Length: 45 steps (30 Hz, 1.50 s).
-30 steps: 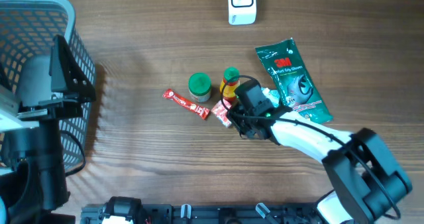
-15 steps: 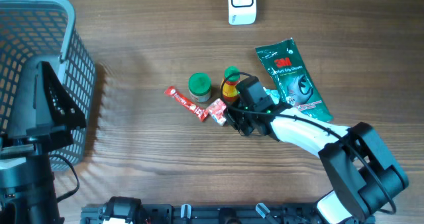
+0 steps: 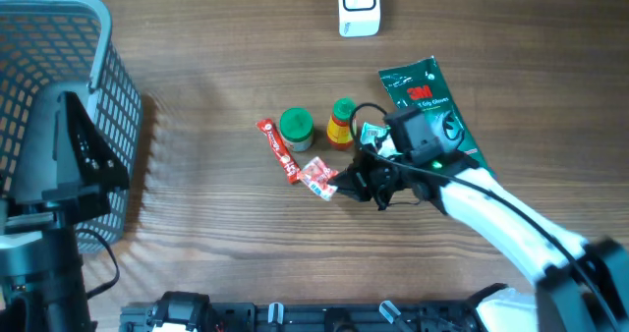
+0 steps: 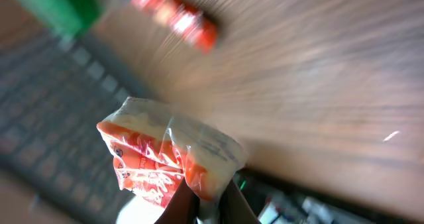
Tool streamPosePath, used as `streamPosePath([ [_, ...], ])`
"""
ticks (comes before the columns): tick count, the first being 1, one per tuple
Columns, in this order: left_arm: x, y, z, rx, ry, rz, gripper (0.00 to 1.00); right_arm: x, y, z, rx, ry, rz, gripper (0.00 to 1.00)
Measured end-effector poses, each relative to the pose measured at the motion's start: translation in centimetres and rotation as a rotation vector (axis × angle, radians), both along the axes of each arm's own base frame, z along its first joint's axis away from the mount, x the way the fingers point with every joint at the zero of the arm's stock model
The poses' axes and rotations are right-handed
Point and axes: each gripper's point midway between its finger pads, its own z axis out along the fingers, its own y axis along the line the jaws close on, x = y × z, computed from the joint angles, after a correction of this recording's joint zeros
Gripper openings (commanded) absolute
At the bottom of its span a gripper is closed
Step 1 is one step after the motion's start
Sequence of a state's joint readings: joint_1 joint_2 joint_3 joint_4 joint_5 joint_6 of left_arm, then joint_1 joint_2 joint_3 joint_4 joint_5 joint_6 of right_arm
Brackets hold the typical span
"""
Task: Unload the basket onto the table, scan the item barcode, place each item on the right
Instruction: 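Reach the right gripper to the red-white box and grasp it, then lift the red-white box and carry it up to the scanner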
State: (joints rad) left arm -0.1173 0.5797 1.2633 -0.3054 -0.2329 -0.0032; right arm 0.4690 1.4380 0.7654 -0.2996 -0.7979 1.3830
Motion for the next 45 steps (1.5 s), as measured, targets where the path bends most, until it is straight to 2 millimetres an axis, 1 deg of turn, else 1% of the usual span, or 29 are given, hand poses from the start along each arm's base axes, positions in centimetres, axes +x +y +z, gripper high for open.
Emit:
streamPosePath([
  [2,0.5,-0.2,-0.5,0.004,0.002,-0.008,1.00,-0.4,0.2,2.0,0.055,-0.026,0.021,0.04],
  [3,0.8,-0.4,-0.7,0.008,0.000,-0.019,1.00,-0.9,0.3,3.4,0.099,-0.040,0.039,0.04],
  [5,1.6,-1.0,-1.5,0.020,0.012,-0.046,1.00,-1.5,0.4,5.3,0.160,-0.052,0.065,0.04],
  [9,3.2,-2.4,-3.4,0.045,0.037,-0.109,1.00,-3.1,0.3,8.2,0.280,-0.032,0.131,0.04],
  [12,3.9,-3.0,-4.4,0.056,0.050,-0.138,1.00,-4.5,0.4,9.7,0.353,0.010,0.188,0.04],
  [15,3.8,-3.2,-4.8,0.061,0.053,-0.151,1.00,-5.4,0.5,10.6,0.398,0.052,0.225,0.04],
  [18,3.2,-3.3,-4.4,0.063,0.032,-0.158,1.00,-5.8,0.5,11.0,0.418,0.096,0.235,0.04],
  [22,2.7,-3.3,-4.1,0.064,0.017,-0.161,1.00,-6.1,0.4,11.2,0.427,0.142,0.233,0.04],
  [27,2.7,-3.3,-4.1,0.064,0.017,-0.161,1.00,-6.2,0.4,11.5,0.438,0.159,0.238,0.04],
  [31,2.7,-3.3,-4.1,0.065,0.017,-0.162,1.00,-5.6,0.4,12.4,0.470,0.080,0.251,0.04],
  [33,2.7,-3.3,-4.1,0.065,0.018,-0.164,1.00,-4.8,0.2,13.4,0.496,-0.004,0.255,0.04],
  [36,2.7,-3.3,-4.1,0.066,0.018,-0.165,1.00,-3.5,-0.4,15.6,0.534,-0.179,0.252,0.05],
  [39,2.7,-3.4,-4.1,0.066,0.016,-0.167,1.00,-1.5,-1.8,18.1,0.551,-0.400,0.205,0.05],
  [41,2.7,-3.4,-4.1,0.066,0.017,-0.167,1.00,0.0,-3.0,19.4,0.541,-0.530,0.154,0.05],
  [43,2.7,-3.4,-4.1,0.066,0.017,-0.167,1.00,1.4,-4.2,20.2,0.515,-0.638,0.094,0.05],
  [44,2.7,-3.4,-4.1,0.066,0.017,-0.167,1.00,1.6,-4.4,20.2,0.508,-0.663,0.090,0.05],
  [45,2.7,-3.4,-4.1,0.066,0.017,-0.168,1.00,2.9,-5.2,20.4,0.477,-0.712,0.033,0.05],
])
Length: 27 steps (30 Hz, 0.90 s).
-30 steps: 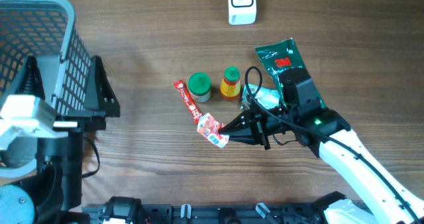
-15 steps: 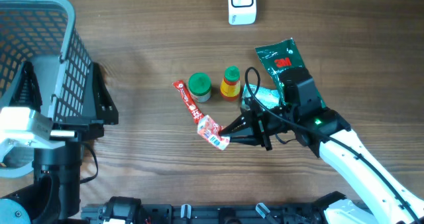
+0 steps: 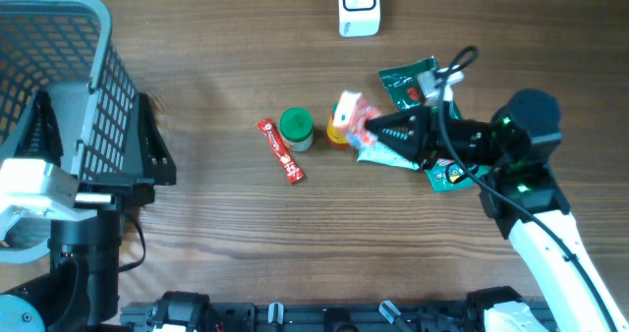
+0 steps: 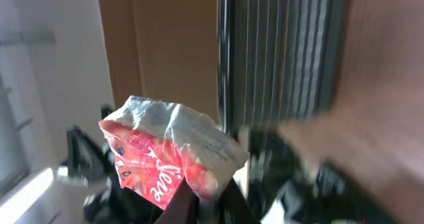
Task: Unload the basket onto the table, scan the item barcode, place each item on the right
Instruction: 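Lift the red-white box and carry it up to the scanner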
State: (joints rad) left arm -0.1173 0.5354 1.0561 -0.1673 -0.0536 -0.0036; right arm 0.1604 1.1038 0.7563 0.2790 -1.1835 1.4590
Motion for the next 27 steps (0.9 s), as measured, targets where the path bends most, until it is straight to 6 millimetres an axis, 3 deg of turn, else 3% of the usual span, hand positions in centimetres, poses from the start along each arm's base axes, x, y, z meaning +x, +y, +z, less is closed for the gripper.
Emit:
streamPosePath([
  [7,0.0,0.0,0.0,0.000,-0.001,0.000,1.00,5.2,-2.7,-1.2,-0.139,-0.212,-0.310,0.05],
  [16,-0.1,0.0,0.4,-0.001,-0.016,0.000,1.00,11.3,-8.9,-2.4,-0.532,-0.542,-0.738,0.04],
  [21,0.0,0.0,-0.1,0.001,0.005,0.000,1.00,14.9,-11.6,-5.7,-0.748,-0.592,-0.848,0.05],
  [27,0.6,-0.1,-1.8,0.009,0.074,0.000,1.00,20.5,-12.1,-9.9,-0.814,-0.695,-0.921,0.04],
])
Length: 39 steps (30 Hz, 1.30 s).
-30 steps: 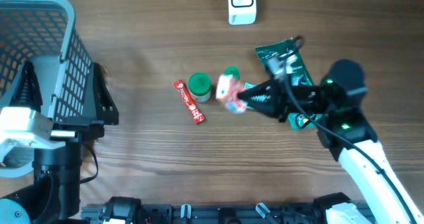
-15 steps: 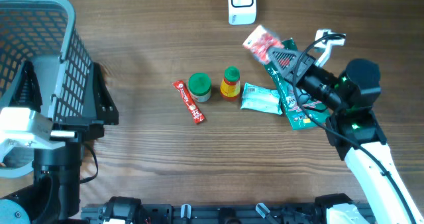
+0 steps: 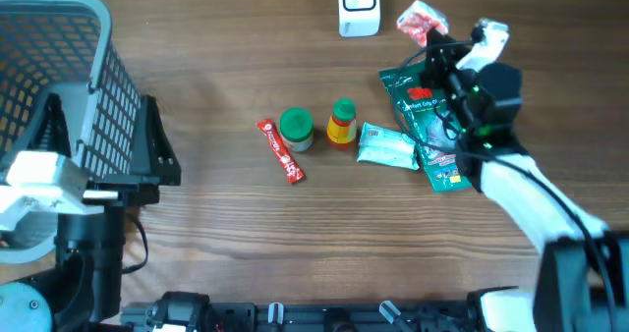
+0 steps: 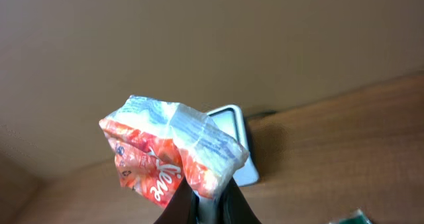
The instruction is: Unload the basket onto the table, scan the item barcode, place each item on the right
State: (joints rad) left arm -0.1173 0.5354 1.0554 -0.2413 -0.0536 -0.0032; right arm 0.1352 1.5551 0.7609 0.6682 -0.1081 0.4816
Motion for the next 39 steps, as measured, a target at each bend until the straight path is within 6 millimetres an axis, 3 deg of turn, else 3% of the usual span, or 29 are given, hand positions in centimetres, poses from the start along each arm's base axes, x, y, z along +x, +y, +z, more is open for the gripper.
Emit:
streamPosePath([
  [8,0.5,-0.1,-2.1,0.010,0.086,0.000,1.00,5.9,1.1,-5.8,-0.072,0.038,0.007,0.05],
  [16,0.7,-0.1,-3.3,0.016,0.136,0.000,1.00,12.7,6.4,-4.3,-0.216,-0.070,0.091,0.05],
  [21,0.7,-0.1,-3.4,0.016,0.140,0.000,1.00,15.9,8.2,-5.4,-0.268,-0.105,0.107,0.04],
  [28,0.7,-0.1,-3.4,0.016,0.140,0.000,1.00,17.7,8.6,-9.3,-0.296,-0.068,0.115,0.04],
  [39,1.0,0.2,-6.0,0.084,0.245,0.025,1.00,18.2,8.4,-8.4,-0.275,-0.082,0.100,0.05],
])
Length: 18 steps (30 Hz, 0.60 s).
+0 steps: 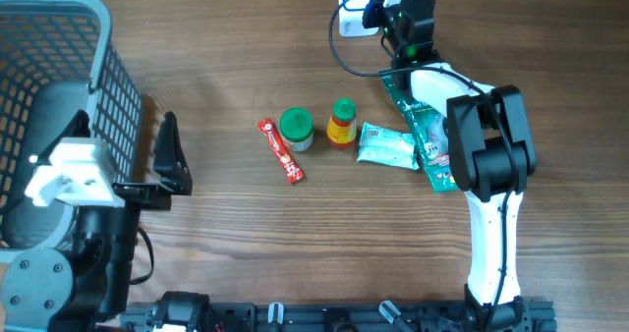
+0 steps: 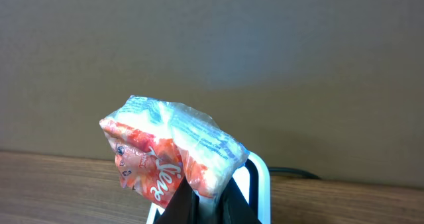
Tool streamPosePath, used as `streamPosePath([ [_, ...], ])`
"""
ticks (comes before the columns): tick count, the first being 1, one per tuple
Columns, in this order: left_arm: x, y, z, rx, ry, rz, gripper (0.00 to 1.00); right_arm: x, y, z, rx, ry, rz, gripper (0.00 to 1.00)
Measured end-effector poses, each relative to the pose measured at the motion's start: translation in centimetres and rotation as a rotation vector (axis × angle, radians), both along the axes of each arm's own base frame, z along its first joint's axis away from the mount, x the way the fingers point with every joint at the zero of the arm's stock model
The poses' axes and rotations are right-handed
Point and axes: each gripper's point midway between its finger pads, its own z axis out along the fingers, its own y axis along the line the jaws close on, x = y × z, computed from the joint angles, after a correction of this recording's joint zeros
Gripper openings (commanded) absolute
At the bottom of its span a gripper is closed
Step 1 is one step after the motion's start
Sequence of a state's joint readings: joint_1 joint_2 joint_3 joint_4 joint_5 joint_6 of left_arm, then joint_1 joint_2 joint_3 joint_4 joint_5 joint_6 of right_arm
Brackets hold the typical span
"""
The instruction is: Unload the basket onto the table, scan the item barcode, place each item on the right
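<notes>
A crumpled red-orange and clear snack packet (image 2: pixel 169 154) is pinched at its lower edge by my right gripper (image 2: pixel 202 203), which is shut on it. Directly behind the packet stands the white barcode scanner (image 2: pixel 257 184). From overhead, the right gripper is at the table's far edge against the scanner (image 1: pixel 352 16), and only a red bit of the packet shows. My left gripper (image 1: pixel 169 163) hovers at the near left by the basket, and its jaws are too unclear to read.
A grey mesh basket (image 1: pixel 93 72) fills the left side. Mid-table lie a red sachet (image 1: pixel 280 150), a green-lidded jar (image 1: pixel 296 129), a yellow bottle (image 1: pixel 341 123), a pale green packet (image 1: pixel 386 143) and a dark green 3M pack (image 1: pixel 425 116) under the right arm.
My right gripper, still holding the packet, has moved left from just right of the scanner to directly in front of it. The left arm shifted slightly.
The right gripper first held the packet low over the table beside the jar and sachet. Then it held it raised above the yellow bottle. Later it was at the back right, near the scanner, and now the packet is against the scanner's face.
</notes>
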State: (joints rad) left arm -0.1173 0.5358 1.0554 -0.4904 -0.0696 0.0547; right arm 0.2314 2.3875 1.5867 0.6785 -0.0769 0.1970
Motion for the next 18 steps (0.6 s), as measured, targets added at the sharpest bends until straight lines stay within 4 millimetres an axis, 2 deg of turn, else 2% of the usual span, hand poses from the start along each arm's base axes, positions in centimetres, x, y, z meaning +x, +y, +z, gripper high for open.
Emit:
streamPosePath([
  [2,0.0,-0.2,-0.2,0.056,0.007,-0.012,1.00,-0.1,-0.5,-0.7,0.010,0.049,-0.010,0.05],
  [4,-0.1,-0.7,-0.4,0.102,0.007,-0.041,1.00,-0.2,-1.8,-1.1,0.012,0.107,-0.033,0.05],
  [6,-0.2,-1.2,-0.3,0.129,0.003,-0.067,1.00,-0.2,-3.4,-0.6,0.009,0.140,-0.065,0.05],
  [8,-0.4,-1.6,-0.3,0.147,-0.004,-0.093,1.00,-0.3,-6.1,1.3,0.013,0.155,-0.112,0.04],
  [11,-0.9,-1.9,-0.7,0.149,0.007,-0.114,1.00,-0.8,-11.4,5.4,0.022,0.157,-0.201,0.04],
  [12,-1.0,-1.9,-1.3,0.138,0.033,-0.116,1.00,-1.2,-13.0,6.4,0.029,0.167,-0.231,0.05],
  [13,-1.1,-1.7,-2.5,0.117,0.088,-0.110,1.00,-1.7,-15.7,7.7,0.037,0.180,-0.276,0.05],
  [15,-1.1,-1.3,-5.2,0.082,0.204,-0.087,1.00,-2.5,-19.0,8.4,0.051,0.207,-0.336,0.05],
  [18,-1.1,-0.7,-9.2,0.045,0.383,-0.048,1.00,-4.2,-24.7,6.9,0.070,0.311,-0.448,0.04],
])
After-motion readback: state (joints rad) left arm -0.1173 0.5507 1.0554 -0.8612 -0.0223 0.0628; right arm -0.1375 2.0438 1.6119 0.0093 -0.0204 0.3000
